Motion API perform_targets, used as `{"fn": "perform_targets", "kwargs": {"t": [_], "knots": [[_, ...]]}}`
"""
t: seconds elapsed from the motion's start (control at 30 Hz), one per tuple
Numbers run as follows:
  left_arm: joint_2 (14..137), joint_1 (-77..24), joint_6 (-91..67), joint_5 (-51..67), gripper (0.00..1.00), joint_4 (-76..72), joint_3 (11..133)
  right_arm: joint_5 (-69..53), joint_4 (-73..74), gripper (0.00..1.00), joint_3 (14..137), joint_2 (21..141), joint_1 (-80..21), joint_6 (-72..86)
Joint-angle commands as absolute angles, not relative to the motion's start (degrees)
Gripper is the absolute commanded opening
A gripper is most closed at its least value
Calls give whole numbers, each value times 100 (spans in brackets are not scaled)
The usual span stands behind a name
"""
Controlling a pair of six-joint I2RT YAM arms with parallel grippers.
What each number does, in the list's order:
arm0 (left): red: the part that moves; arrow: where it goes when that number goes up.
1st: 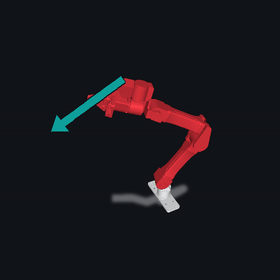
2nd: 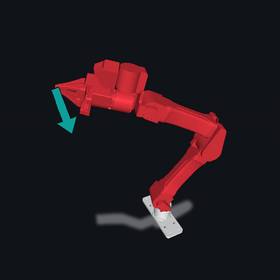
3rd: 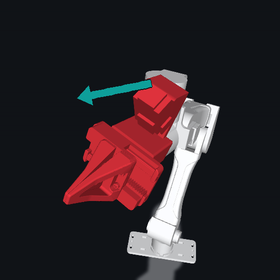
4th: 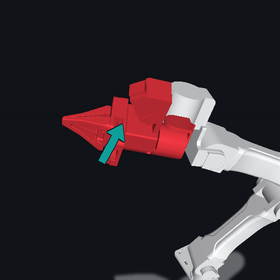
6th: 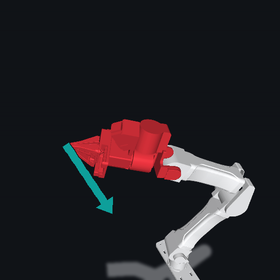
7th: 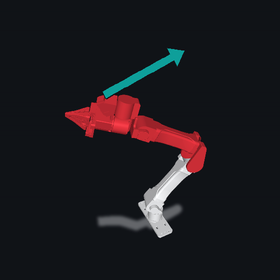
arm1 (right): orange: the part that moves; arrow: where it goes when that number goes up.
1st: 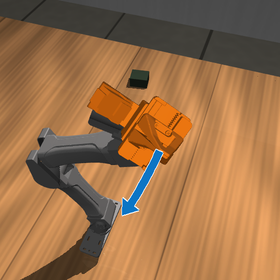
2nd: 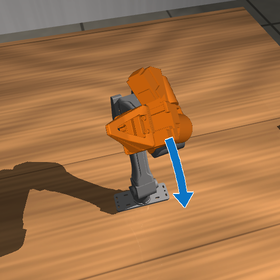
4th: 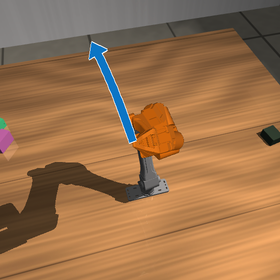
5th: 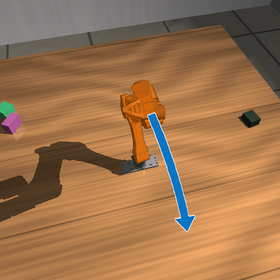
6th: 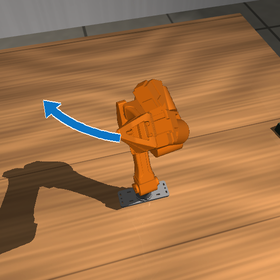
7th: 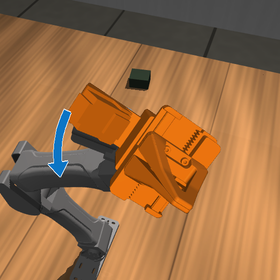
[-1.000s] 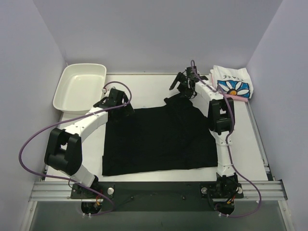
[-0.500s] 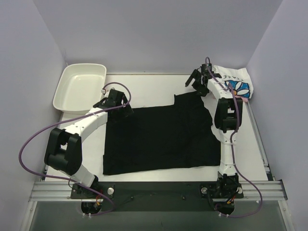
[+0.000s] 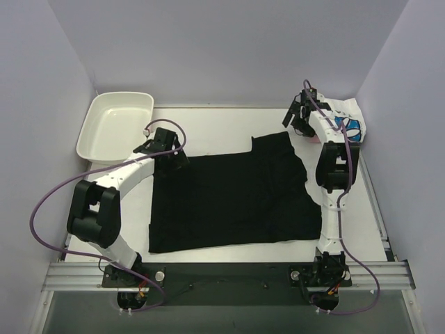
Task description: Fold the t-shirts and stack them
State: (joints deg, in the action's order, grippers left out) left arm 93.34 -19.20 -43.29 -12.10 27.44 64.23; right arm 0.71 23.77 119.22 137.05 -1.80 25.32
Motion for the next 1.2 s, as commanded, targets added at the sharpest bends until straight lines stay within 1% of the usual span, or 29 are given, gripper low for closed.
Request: {"fn": "perform_targets", "kwargs": {"t": [0.0, 0.07, 0.1, 0.33, 0.47, 0.7, 0.87, 1.0, 1.17], "knots": [[9413, -1775, -4377, -1099, 97, 2813, 6645, 80, 2751, 77, 12269, 13781, -106, 2557], [9439, -1723, -4412, -1107, 98, 2856, 6644, 35, 2838, 75, 12392, 13895, -97, 2663], [9439, -1705, -4430, -1090, 97, 2865, 6645, -235, 2935, 73, 12558, 14017, -97, 2750], [9404, -1626, -4456, -1037, 97, 2813, 6574, -966, 2953, 71, 12823, 14387, -141, 3058], [9439, -1617, -4474, -985, 98, 2812, 6592, -976, 2979, 66, 12832, 14449, -132, 3146], [9457, -1600, -4482, -967, 98, 2795, 6574, -993, 3093, 52, 12876, 14528, -149, 3269], [9492, -1582, -4509, -905, 98, 2769, 6548, -906, 3251, 49, 12981, 14590, -176, 3278], [9492, -1582, -4535, -861, 97, 2742, 6495, -914, 3401, 43, 13174, 14739, -228, 3419], [9492, -1582, -4588, -774, 97, 2654, 6355, -844, 3630, 39, 13377, 14924, -334, 3568]]}}
